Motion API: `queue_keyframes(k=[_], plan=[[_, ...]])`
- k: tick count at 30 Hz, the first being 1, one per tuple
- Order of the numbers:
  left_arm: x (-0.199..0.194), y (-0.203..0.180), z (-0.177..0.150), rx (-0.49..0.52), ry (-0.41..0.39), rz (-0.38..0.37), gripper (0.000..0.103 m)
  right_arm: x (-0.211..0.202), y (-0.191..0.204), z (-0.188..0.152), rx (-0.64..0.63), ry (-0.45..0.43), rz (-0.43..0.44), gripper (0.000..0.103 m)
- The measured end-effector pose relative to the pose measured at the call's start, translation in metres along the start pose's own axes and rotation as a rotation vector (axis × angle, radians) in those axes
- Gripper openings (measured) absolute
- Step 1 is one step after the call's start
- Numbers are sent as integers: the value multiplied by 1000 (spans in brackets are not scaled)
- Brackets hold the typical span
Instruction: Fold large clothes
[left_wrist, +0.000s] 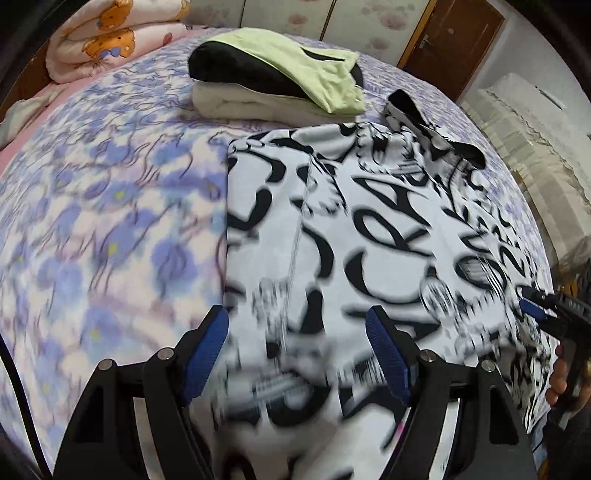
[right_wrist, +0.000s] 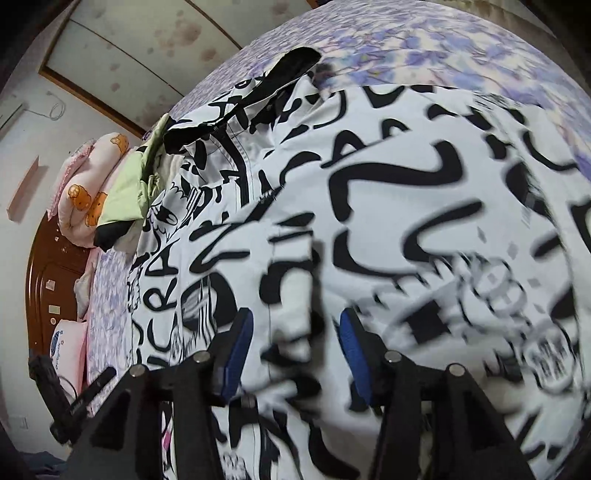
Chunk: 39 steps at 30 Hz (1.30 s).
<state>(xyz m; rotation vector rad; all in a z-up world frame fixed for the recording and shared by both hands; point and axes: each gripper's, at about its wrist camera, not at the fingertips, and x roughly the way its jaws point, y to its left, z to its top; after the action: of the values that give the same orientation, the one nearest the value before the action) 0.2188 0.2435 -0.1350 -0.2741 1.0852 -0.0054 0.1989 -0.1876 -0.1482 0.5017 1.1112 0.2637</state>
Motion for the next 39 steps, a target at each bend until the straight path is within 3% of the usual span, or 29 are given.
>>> queue_keyframes(k=[5,9,13,14,15,16,18,21,25,28,30,31,32,36,39], plan=[[52,13,41,6,94,76,75,31,12,16,-81,52,-27,49],[86,31,61,-66,145,56,78,49,18,23,-124,64,-47,50],[95,37,69,-106,123,31,76,53,21,22,-157,58,-48,51],[93,34,70,-92,108,26,58,53,24,21,-183,56,-52,45],[93,29,70,-70,107,-7,35,53,27,20,-207,56,-43,29],[92,25,71,-57,105,9,32,53,29,19,-226,60,-34,29],[86,13,71,-12,77,59,14,50,39,17,-271,25,-69,27],[71,6,73,5,13,101,7,38,53,21,-310,-56,-92,24],[51,8,77,-36,-80,102,7,20,68,33,-330,-188,-108,23],[65,11,74,-10,-54,146,9,40,67,39,-332,-154,-163,25],[77,13,70,-6,-31,170,17,63,60,41,-318,-63,-215,31],[79,14,69,-14,-29,171,19,66,57,41,-300,-38,-219,33],[77,16,68,-27,-28,175,28,63,51,42,-258,-31,-197,33],[56,18,67,-37,-25,171,51,34,48,42,-218,-62,-174,34],[29,9,61,-14,-72,168,53,8,54,30,-254,-116,-199,35]])
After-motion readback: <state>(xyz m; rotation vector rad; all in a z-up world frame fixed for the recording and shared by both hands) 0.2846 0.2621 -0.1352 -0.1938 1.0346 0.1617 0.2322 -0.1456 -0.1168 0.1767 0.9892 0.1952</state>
